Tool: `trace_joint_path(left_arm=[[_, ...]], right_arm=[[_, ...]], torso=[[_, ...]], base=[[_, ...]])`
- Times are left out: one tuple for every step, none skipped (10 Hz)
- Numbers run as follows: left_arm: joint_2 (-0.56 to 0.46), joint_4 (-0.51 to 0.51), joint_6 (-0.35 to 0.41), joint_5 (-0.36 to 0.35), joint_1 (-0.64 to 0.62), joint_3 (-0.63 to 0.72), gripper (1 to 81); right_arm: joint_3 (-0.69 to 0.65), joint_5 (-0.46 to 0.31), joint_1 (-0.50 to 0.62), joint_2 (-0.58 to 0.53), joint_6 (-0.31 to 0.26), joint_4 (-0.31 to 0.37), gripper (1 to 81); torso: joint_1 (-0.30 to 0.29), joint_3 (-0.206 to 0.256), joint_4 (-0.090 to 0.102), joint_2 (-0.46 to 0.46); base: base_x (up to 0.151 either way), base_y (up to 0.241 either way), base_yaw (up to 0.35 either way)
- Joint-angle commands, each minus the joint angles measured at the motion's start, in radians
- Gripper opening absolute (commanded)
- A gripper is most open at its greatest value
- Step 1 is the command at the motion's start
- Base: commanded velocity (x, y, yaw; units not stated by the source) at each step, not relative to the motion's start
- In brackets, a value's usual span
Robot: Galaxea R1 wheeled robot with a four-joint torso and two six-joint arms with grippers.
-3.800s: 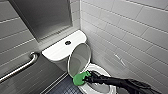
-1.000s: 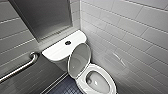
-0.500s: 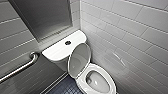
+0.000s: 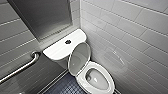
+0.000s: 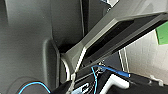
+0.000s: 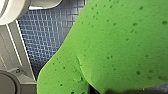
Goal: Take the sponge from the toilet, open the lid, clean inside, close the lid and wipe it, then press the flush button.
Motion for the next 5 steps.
trace_joint_path(left_arm=[[-0.021, -0.004, -0.003, 0.030, 0.004, 0.035, 81.1], [-0.021, -0.005, -0.003, 0.030, 0.000, 0.032, 81.1], [-0.022, -0.019, -0.003, 0.030, -0.022, 0.032, 81.1], [-0.031, -0.051, -0.005, 0.029, -0.051, 0.038, 81.1], [-0.045, -0.088, -0.005, 0.024, -0.087, 0.054, 81.1]], right_arm=[[-0.014, -0.042, -0.033, -0.012, -0.007, -0.023, 1.0], [-0.032, -0.042, -0.045, 0.002, -0.007, -0.027, 1.0], [-0.063, -0.042, -0.054, 0.028, -0.007, -0.034, 1.0], [-0.081, -0.042, -0.065, 0.048, -0.007, -0.040, 1.0], [-0.094, -0.041, -0.076, 0.055, -0.008, -0.046, 1.0]], torso=[[0.000, 0.073, 0.000, 0.000], [-0.003, 0.095, 0.000, 0.006], [-0.009, 0.130, 0.000, 0.014], [-0.011, 0.104, 0.000, 0.016], [-0.011, 0.108, 0.000, 0.016]], base=[[0.000, 0.000, 0.000], [0.000, 0.000, 0.000], [0.000, 0.000, 0.000], [0.000, 0.000, 0.000], [0.000, 0.000, 0.000]])
